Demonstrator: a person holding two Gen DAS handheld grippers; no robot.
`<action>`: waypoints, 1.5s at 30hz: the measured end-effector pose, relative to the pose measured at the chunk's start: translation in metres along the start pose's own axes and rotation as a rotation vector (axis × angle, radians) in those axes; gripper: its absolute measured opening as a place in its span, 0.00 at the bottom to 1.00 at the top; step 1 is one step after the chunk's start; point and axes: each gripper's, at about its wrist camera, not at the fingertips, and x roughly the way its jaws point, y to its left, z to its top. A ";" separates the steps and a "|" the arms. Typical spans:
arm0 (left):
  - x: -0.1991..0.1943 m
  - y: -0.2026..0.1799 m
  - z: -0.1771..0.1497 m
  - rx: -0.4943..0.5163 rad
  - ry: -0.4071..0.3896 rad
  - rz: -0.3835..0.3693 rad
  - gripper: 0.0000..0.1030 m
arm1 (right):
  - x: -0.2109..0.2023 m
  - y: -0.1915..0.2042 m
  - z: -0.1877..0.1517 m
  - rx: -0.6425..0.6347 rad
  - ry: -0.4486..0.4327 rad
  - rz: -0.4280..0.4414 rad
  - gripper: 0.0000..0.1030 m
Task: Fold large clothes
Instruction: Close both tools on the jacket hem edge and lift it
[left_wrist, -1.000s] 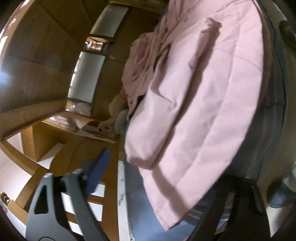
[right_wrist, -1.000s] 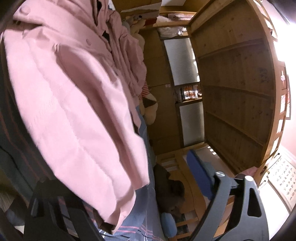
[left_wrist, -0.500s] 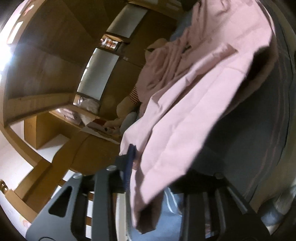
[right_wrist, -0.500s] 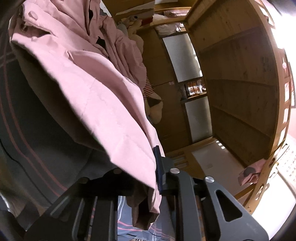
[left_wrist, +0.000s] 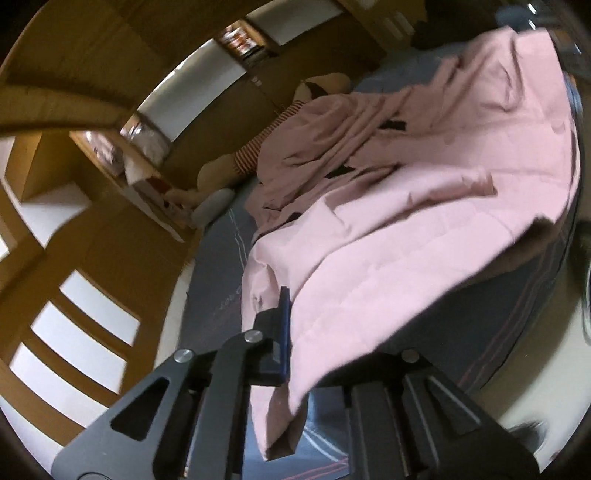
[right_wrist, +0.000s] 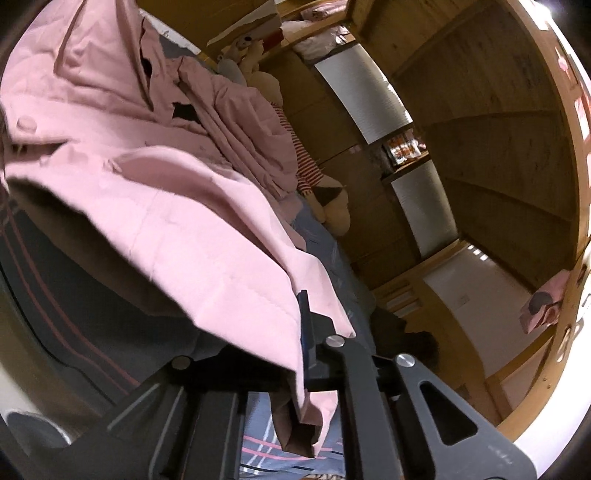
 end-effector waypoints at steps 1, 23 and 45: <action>0.000 0.002 0.001 -0.022 -0.001 -0.007 0.06 | 0.000 -0.002 0.001 0.012 0.000 0.003 0.05; 0.004 0.027 0.008 -0.265 0.069 -0.120 0.06 | 0.006 -0.031 0.005 0.263 0.037 0.144 0.06; 0.037 0.146 0.091 -0.702 0.028 -0.290 0.06 | 0.051 -0.157 0.065 0.807 0.034 0.471 0.04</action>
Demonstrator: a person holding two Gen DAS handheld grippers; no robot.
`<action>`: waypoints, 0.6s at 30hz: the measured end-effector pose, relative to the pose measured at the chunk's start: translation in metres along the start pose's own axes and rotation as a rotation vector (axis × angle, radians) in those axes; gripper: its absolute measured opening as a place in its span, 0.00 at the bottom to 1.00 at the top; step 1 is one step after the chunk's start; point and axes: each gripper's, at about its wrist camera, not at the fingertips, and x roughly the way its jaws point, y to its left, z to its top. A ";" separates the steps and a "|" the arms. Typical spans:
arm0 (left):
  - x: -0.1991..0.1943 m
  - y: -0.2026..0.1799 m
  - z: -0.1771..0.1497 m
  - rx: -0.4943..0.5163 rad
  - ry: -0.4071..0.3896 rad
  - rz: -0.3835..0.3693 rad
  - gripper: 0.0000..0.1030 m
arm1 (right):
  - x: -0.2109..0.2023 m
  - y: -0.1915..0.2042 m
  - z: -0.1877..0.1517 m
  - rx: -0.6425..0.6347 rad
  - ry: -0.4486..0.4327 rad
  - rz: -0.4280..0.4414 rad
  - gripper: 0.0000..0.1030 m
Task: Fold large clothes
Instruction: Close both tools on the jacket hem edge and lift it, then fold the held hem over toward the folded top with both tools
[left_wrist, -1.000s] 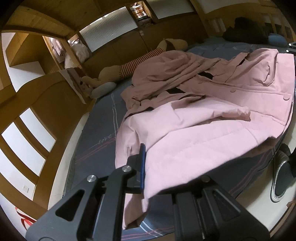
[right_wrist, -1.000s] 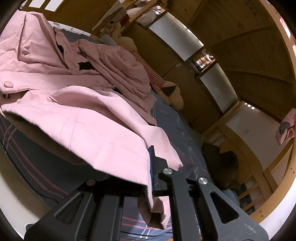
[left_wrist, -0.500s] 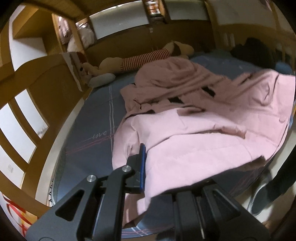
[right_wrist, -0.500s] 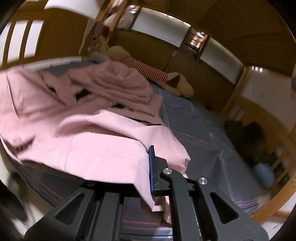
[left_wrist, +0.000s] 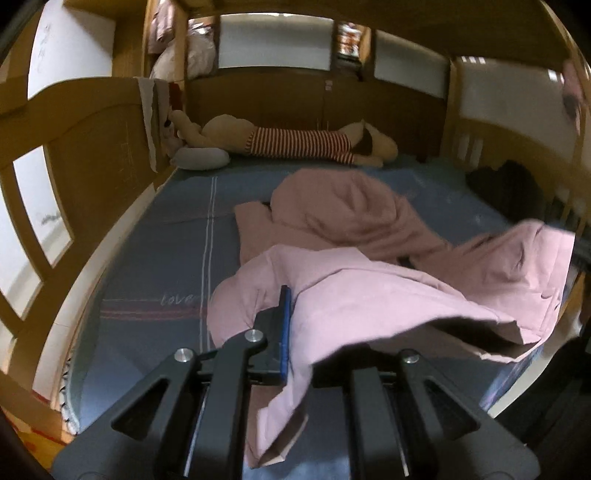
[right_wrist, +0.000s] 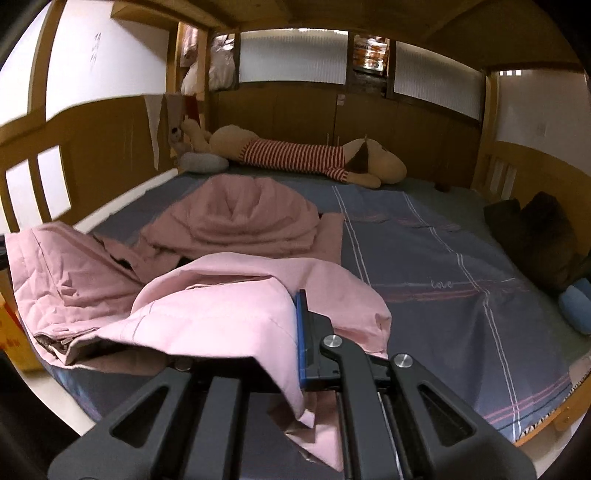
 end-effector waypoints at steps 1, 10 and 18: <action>0.003 0.001 0.007 -0.006 -0.004 -0.001 0.06 | 0.002 -0.003 0.009 0.016 -0.006 0.010 0.04; 0.060 0.013 0.106 -0.070 -0.042 -0.014 0.06 | 0.041 -0.028 0.078 0.098 -0.061 0.033 0.04; 0.150 0.025 0.170 -0.087 -0.015 0.022 0.05 | 0.121 -0.050 0.141 0.153 -0.068 0.039 0.04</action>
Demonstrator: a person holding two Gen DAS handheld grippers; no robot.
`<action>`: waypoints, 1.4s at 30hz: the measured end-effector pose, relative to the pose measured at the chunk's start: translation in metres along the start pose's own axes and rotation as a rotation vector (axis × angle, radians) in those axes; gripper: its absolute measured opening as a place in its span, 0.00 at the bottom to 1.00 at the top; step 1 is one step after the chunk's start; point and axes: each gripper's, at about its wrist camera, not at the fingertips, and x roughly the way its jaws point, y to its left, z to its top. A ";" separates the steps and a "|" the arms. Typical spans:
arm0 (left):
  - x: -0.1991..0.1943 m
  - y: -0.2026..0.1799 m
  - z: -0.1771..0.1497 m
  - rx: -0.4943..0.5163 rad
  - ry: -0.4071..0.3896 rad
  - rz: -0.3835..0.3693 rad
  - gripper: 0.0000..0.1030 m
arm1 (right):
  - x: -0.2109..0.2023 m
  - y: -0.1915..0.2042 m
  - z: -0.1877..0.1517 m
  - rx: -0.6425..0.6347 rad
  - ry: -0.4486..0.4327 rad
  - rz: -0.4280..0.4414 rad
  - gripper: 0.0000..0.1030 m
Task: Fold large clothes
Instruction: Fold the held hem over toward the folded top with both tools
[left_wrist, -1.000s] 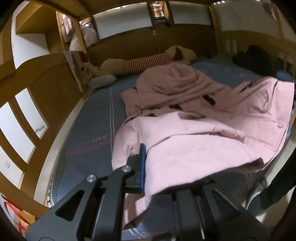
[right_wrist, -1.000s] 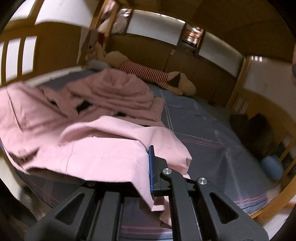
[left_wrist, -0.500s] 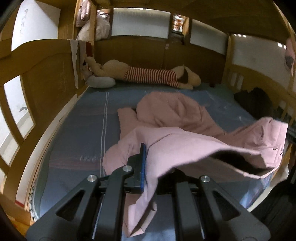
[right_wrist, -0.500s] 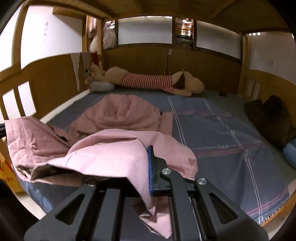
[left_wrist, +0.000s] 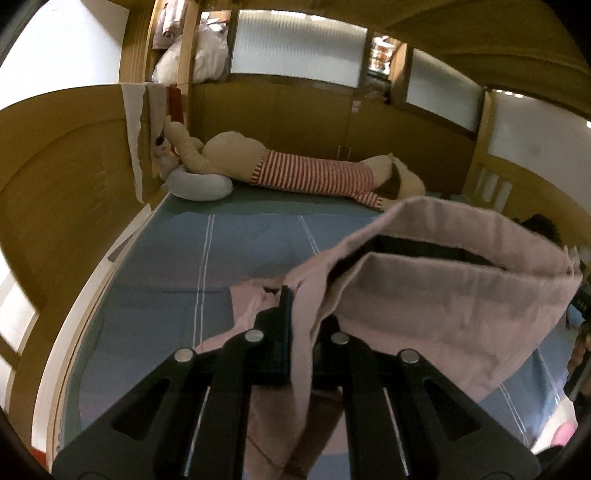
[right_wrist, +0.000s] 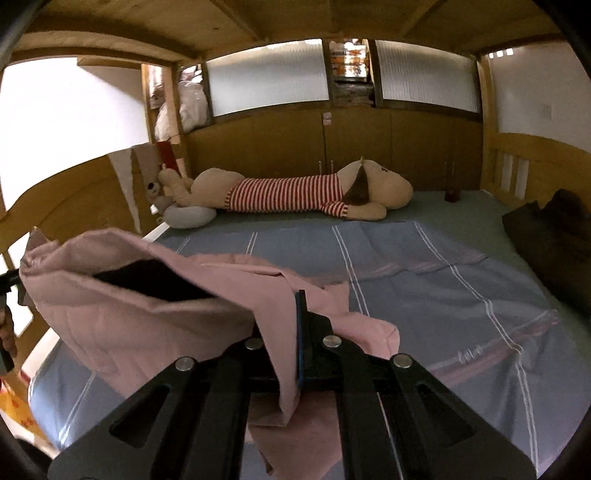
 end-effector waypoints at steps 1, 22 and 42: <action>0.017 0.002 0.007 0.002 0.007 0.008 0.06 | 0.015 -0.004 0.007 0.008 0.002 0.002 0.03; 0.262 0.029 0.020 0.026 0.208 0.136 0.06 | 0.291 -0.036 0.032 -0.091 0.201 -0.145 0.03; 0.236 0.022 0.034 0.111 0.023 0.303 0.98 | 0.315 -0.040 0.031 -0.043 0.262 -0.139 0.10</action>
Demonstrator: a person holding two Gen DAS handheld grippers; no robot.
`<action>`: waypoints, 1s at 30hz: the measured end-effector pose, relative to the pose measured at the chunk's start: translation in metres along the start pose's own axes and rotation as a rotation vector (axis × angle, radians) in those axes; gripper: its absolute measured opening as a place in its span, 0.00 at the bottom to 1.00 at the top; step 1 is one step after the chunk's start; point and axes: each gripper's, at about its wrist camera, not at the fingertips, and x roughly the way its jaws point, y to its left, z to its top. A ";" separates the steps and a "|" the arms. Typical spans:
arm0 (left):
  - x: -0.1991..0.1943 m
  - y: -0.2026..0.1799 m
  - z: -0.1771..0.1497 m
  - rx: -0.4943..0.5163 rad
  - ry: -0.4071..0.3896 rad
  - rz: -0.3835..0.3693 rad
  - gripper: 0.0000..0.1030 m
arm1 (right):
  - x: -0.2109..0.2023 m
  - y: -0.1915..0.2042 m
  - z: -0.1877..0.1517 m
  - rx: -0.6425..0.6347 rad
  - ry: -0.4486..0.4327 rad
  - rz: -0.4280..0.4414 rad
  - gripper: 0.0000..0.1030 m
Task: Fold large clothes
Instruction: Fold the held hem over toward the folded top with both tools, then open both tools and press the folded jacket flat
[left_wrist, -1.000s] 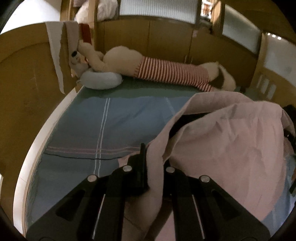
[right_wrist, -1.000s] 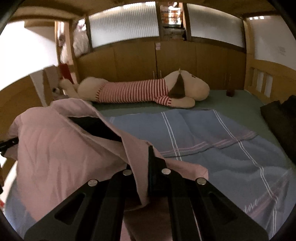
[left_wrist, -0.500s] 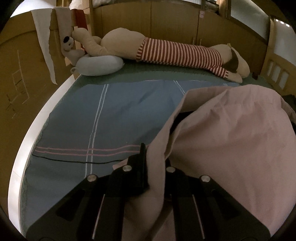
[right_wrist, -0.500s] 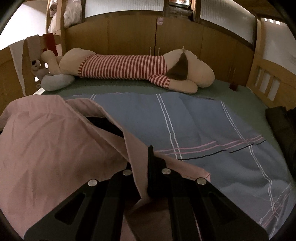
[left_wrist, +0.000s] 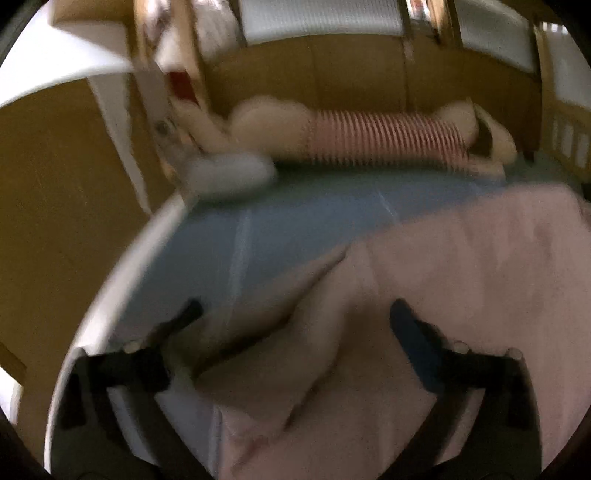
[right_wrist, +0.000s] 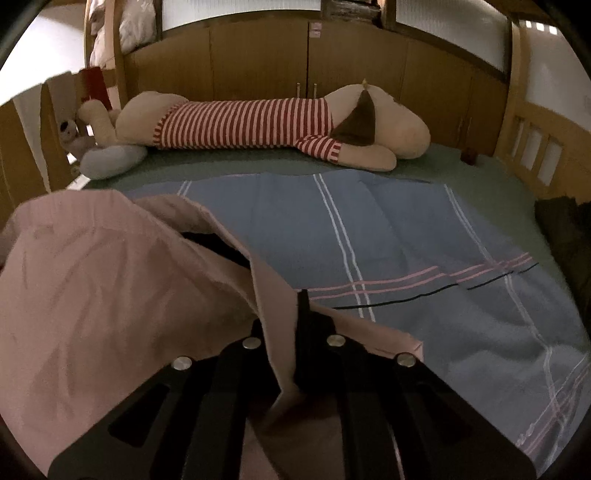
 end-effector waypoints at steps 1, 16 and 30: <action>-0.012 0.008 0.012 -0.032 -0.031 0.048 0.98 | -0.006 0.000 0.003 0.001 -0.006 0.002 0.17; -0.014 -0.119 0.021 0.046 0.061 -0.078 0.98 | -0.082 0.073 0.025 0.125 -0.247 0.102 0.99; 0.057 -0.147 -0.022 0.064 0.070 -0.032 0.98 | 0.050 0.090 -0.018 0.086 -0.032 0.043 0.99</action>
